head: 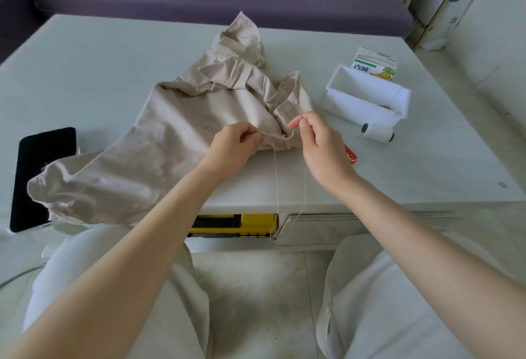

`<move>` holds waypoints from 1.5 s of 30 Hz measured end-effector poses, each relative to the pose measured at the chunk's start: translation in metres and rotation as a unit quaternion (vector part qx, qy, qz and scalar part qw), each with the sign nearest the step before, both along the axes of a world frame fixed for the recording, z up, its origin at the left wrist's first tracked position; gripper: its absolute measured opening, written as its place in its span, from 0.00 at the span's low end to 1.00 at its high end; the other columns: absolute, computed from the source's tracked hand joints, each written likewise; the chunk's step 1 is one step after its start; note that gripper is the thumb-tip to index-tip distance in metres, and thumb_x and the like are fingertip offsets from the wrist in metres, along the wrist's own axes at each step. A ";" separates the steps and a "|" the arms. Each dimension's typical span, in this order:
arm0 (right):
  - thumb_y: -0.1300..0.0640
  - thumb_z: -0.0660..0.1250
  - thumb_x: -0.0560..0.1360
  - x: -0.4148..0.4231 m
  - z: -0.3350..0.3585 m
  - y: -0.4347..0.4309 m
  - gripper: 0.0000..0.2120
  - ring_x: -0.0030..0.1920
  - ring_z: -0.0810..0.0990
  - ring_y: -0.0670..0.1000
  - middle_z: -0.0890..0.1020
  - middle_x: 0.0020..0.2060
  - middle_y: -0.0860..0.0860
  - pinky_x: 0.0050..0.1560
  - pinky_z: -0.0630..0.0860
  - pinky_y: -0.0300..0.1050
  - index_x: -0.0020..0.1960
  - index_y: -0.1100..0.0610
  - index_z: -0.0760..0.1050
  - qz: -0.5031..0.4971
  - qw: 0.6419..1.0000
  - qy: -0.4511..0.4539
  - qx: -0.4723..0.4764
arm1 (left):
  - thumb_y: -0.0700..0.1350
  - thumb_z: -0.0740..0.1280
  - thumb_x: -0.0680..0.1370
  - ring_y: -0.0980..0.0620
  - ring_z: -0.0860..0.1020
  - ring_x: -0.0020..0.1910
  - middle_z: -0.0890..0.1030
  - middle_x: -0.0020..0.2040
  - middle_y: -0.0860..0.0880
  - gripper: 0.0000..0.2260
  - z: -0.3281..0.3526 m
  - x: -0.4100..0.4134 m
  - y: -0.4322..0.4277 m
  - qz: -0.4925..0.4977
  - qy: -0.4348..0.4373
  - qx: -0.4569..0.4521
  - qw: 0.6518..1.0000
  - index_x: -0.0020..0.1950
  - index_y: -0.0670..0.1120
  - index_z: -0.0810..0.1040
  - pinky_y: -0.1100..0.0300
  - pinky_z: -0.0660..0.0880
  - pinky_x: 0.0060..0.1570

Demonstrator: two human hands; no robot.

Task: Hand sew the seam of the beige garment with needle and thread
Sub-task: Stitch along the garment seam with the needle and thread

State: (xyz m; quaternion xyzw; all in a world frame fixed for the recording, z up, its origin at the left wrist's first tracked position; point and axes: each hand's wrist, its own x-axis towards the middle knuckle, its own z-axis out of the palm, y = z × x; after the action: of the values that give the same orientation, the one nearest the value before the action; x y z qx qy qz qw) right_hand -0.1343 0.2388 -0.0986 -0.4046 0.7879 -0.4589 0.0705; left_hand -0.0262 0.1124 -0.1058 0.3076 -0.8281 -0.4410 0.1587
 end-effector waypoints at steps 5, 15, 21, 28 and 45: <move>0.63 0.62 0.78 0.004 -0.003 -0.002 0.05 0.35 0.73 0.33 0.72 0.36 0.39 0.38 0.65 0.25 0.48 0.59 0.76 0.054 0.998 0.028 0.006 | 0.41 0.61 0.80 0.56 0.66 0.29 0.71 0.30 0.51 0.10 0.000 0.000 0.000 -0.017 -0.010 0.004 1.000 0.39 0.46 0.74 0.71 0.62 0.26; 0.58 0.71 0.74 0.000 -0.012 -0.012 0.07 0.43 0.79 0.48 0.77 0.42 0.49 0.47 0.74 0.34 0.50 0.60 0.81 0.076 0.995 0.064 0.005 | 0.41 0.61 0.79 0.54 0.62 0.28 0.65 0.27 0.51 0.18 0.003 0.001 0.001 -0.018 -0.009 0.059 0.998 0.29 0.49 0.67 0.63 0.59 0.29; 0.63 0.64 0.78 0.001 -0.003 -0.003 0.05 0.30 0.73 0.31 0.72 0.23 0.32 0.36 0.66 0.25 0.47 0.61 0.80 0.078 0.997 0.015 0.015 | 0.42 0.60 0.81 0.55 0.62 0.28 0.65 0.29 0.51 0.12 0.002 0.002 0.003 -0.031 -0.022 0.021 0.999 0.39 0.39 0.73 0.66 0.58 0.26; 0.56 0.59 0.81 0.000 -0.003 0.001 0.13 0.26 0.70 0.39 0.72 0.22 0.40 0.30 0.64 0.30 0.45 0.61 0.78 0.025 0.999 -0.040 0.024 | 0.42 0.60 0.81 0.55 0.62 0.28 0.65 0.28 0.51 0.13 0.001 0.003 0.003 -0.027 -0.025 0.022 0.999 0.37 0.42 0.71 0.67 0.58 0.25; 0.65 0.55 0.81 0.026 -0.016 0.013 0.09 0.25 0.71 0.41 0.65 0.24 0.42 0.26 0.63 0.31 0.50 0.61 0.75 0.053 0.998 0.003 0.046 | 0.44 0.64 0.79 0.58 0.67 0.30 0.71 0.30 0.53 0.06 -0.001 0.002 0.003 0.002 0.008 0.029 1.000 0.44 0.46 0.78 0.71 0.63 0.29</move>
State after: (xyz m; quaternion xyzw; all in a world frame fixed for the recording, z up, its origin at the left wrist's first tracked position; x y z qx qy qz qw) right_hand -0.1088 0.2520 -0.1145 -0.4439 0.7856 -0.4166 0.1108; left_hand -0.0241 0.1154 -0.1067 0.3106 -0.8130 -0.4668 0.1570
